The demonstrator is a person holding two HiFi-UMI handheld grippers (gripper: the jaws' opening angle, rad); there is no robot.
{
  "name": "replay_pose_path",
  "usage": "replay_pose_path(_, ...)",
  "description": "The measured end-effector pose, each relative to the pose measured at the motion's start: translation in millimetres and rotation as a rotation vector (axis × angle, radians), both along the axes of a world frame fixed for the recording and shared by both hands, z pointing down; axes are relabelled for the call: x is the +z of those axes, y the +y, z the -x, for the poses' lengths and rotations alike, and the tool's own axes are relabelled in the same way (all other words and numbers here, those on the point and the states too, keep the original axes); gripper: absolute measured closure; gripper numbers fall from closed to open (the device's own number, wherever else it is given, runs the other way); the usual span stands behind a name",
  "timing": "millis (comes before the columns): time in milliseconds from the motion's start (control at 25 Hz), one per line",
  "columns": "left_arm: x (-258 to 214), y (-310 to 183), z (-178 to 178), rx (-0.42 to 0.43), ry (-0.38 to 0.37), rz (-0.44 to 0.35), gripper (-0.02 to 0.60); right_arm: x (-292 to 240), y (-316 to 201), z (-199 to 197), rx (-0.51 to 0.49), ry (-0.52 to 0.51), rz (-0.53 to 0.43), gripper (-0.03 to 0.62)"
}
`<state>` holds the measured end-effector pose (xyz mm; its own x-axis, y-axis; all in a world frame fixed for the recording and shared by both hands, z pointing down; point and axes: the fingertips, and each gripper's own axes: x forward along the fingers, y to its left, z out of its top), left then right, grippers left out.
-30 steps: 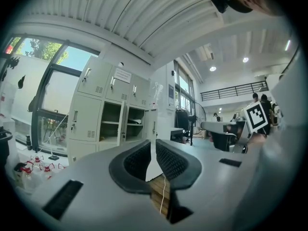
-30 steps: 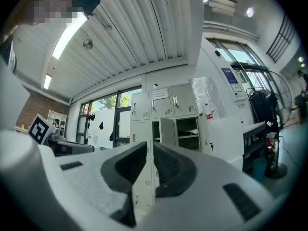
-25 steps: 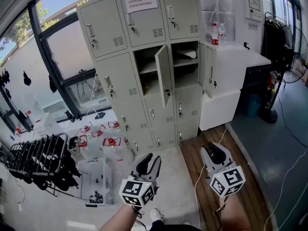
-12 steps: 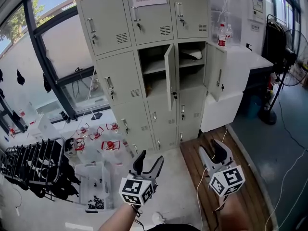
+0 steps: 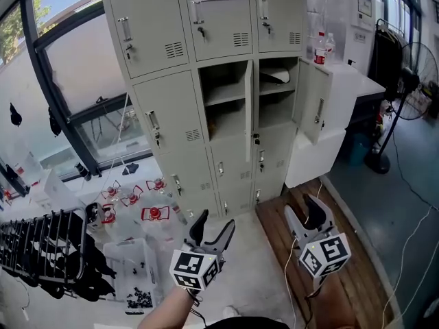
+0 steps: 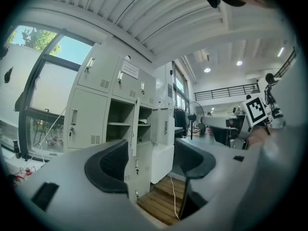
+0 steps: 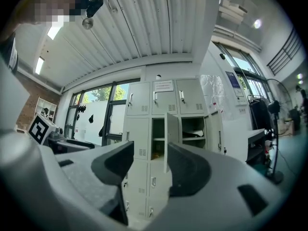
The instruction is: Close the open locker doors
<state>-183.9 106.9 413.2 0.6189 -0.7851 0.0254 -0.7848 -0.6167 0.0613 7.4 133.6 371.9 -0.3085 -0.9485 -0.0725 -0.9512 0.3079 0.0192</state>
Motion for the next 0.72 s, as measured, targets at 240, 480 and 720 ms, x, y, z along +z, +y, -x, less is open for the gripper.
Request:
replay_pose_path(240,-2.9,-22.3,17.9,0.017,0.001,-0.011,0.278,-5.7,-19.8,17.7,0.017,0.005,-0.009,0.390)
replay_pose_path(480,-6.8,-42.7,22.7,0.010,0.002,-0.015,0.279,-6.6,-43.8,22.1,0.008,0.003,-0.004,0.390)
replay_pose_path(720,-4.7,-71.3,10.5,-0.013,-0.005,-0.012,0.279,-3.4,-79.2,8.4,-0.012,-0.012,0.003,0.390)
